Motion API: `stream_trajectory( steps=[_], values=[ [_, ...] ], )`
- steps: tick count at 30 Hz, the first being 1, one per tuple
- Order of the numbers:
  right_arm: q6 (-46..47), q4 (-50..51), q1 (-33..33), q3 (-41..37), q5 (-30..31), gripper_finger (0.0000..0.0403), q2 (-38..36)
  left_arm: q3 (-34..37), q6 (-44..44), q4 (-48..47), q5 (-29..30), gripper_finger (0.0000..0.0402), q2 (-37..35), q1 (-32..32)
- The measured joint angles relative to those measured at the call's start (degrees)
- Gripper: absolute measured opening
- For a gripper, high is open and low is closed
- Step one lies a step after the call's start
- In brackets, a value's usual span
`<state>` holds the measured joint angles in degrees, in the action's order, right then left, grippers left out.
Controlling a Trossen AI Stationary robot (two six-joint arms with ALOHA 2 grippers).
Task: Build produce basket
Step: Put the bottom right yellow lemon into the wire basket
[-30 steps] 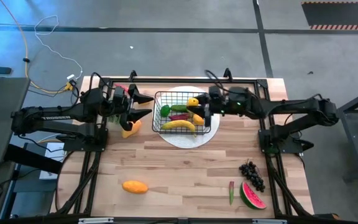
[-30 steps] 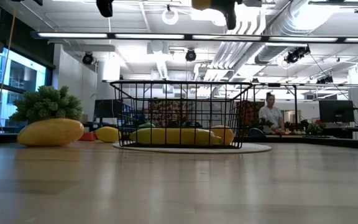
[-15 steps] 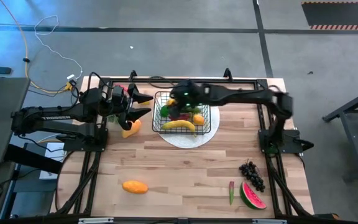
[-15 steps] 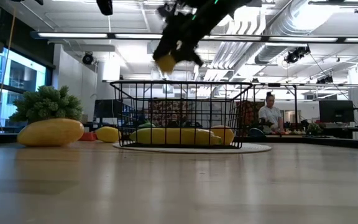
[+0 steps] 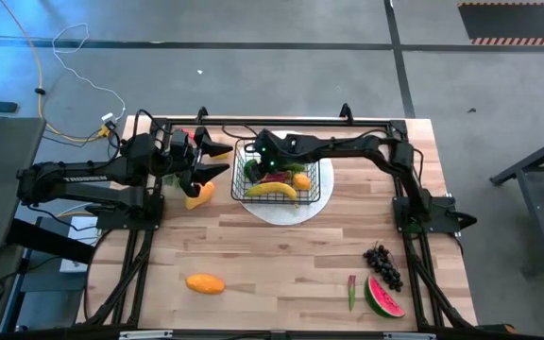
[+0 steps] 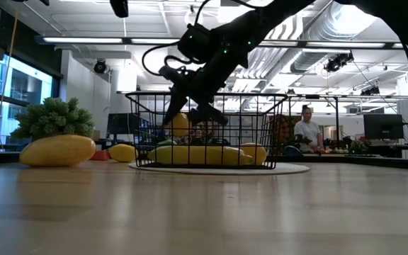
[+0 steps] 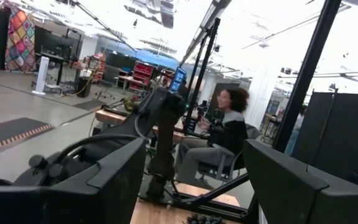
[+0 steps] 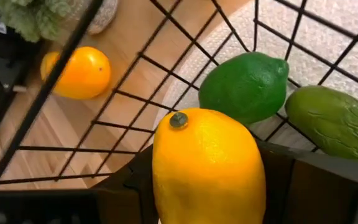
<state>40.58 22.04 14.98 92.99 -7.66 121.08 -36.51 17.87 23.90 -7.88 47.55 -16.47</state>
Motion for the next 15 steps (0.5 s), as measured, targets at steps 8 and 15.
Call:
stream_trajectory(
  steps=[8,15],
  values=[
    [4.3,-0.3,-1.4,0.0,0.9,0.0163,0.5,0.0,0.0,0.0,0.1,0.0259,0.0,0.0],
    [7.8,-0.5,-2.8,-0.1,8.1,0.0163,0.5,0.0,0.0,0.0,0.2,0.0259,0.0,0.0]
  ],
)
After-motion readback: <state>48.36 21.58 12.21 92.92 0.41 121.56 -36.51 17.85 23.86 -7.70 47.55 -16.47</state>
